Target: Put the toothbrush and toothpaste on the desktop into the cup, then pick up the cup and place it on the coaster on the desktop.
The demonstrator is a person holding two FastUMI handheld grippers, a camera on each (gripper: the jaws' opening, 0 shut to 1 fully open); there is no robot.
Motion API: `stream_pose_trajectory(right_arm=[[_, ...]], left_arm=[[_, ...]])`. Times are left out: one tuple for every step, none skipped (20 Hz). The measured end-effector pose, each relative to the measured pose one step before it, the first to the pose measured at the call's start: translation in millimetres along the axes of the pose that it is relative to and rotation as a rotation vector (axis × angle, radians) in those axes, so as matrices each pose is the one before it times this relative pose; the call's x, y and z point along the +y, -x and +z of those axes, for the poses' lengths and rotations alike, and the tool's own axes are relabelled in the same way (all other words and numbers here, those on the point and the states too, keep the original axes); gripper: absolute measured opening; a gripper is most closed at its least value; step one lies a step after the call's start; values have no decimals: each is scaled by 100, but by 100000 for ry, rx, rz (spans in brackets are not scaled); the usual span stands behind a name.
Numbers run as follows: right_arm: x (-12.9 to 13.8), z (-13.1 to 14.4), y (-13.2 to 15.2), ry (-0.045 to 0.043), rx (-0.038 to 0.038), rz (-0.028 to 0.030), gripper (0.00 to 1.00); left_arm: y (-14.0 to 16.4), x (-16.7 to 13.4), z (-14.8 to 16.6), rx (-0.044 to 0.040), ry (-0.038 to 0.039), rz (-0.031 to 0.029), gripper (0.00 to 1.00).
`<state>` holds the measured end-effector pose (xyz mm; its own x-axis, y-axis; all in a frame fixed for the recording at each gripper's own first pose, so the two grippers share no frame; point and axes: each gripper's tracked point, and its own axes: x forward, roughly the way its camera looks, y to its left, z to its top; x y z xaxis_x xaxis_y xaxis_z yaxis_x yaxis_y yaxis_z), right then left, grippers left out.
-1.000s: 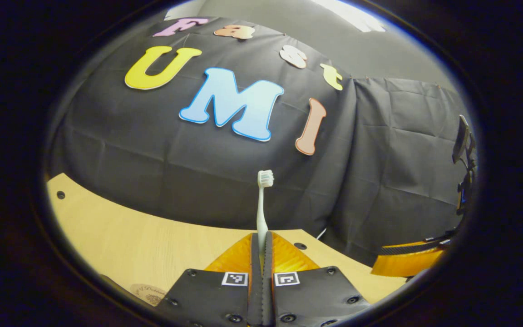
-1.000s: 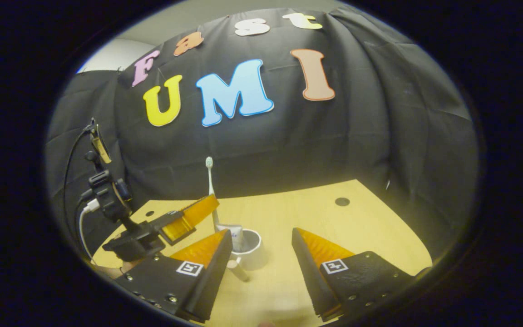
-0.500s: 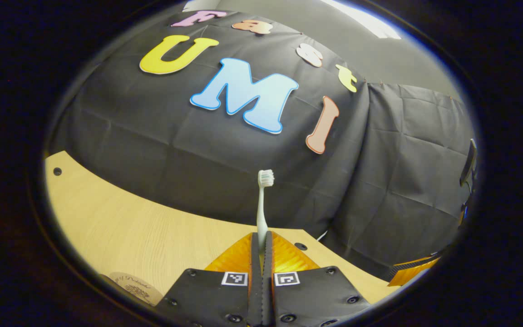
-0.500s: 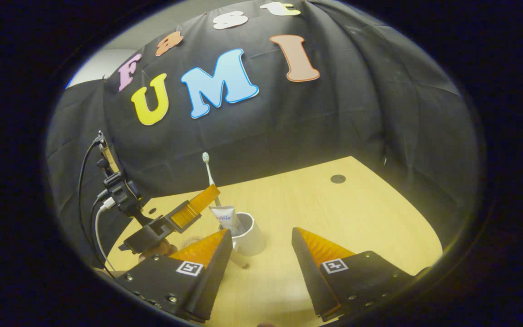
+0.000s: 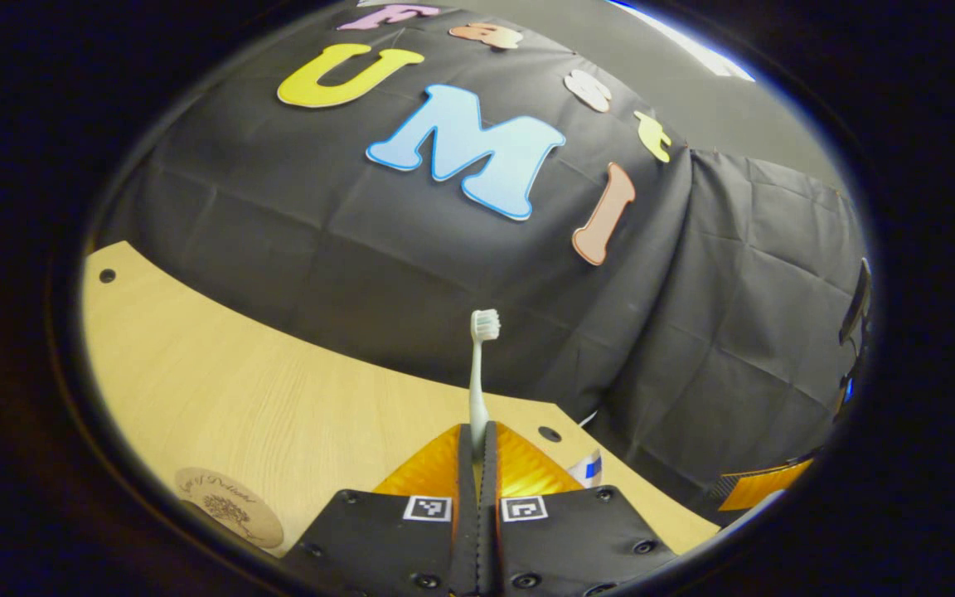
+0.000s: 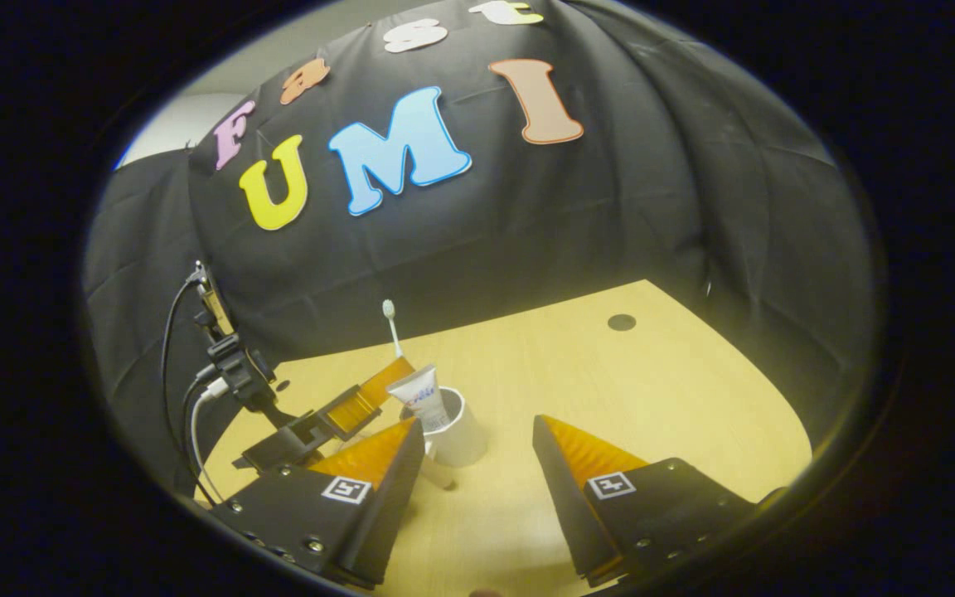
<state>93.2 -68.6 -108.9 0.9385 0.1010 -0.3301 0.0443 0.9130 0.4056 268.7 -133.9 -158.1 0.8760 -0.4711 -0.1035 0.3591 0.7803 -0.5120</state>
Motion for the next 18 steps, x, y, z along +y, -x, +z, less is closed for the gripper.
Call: stream_pose_trajectory(right_arm=[[-58,-147,14,-221,224,94,80],[17,-2,-16,-59,125,241,80],[19,-115,42,79,121,196,80],[5,-13,-71,220,119,290,80],[-2,-117,-23,98,206,116,80],[31,-1,-37,64,336,338,80],[36,-79,-35,48,193,182,80],[50,-20,-79,175,268,237,80],[13,-196,-78,30,365,10,80],[76,-84,-34,0,427,140,80],[174,-127,-94,-31,390,291,80],[181,-22,-149,-139,518,182,80],[186,-192,-106,-73,612,172,80],[-13,-148,-58,195,824,-121,80],[50,-151,37,251,557,-20,80],[121,-10,-101,171,460,81,80],[187,-46,-9,230,467,118,80],[127,32,-117,339,684,-266,80]], left_arm=[[-34,92,-163,395,-211,274,10],[28,-69,-225,697,482,312,10],[-18,-11,-464,1071,538,-60,13],[-98,52,-528,1348,155,690,14],[154,216,-474,972,-236,1059,7],[224,-151,217,736,13,-146,16],[68,-16,-256,-191,-107,401,22],[171,52,130,-225,-524,-24,22],[482,-3,95,-22,-479,556,17],[112,94,123,174,-727,719,29],[141,54,35,334,-422,52,19],[193,139,46,108,-135,879,29],[472,120,217,-97,-33,749,58],[423,80,406,-384,-204,950,58],[405,130,327,-384,-135,812,51],[357,154,204,-520,-269,810,50],[560,150,338,-467,-272,798,64],[387,163,261,-253,-581,1025,77]])
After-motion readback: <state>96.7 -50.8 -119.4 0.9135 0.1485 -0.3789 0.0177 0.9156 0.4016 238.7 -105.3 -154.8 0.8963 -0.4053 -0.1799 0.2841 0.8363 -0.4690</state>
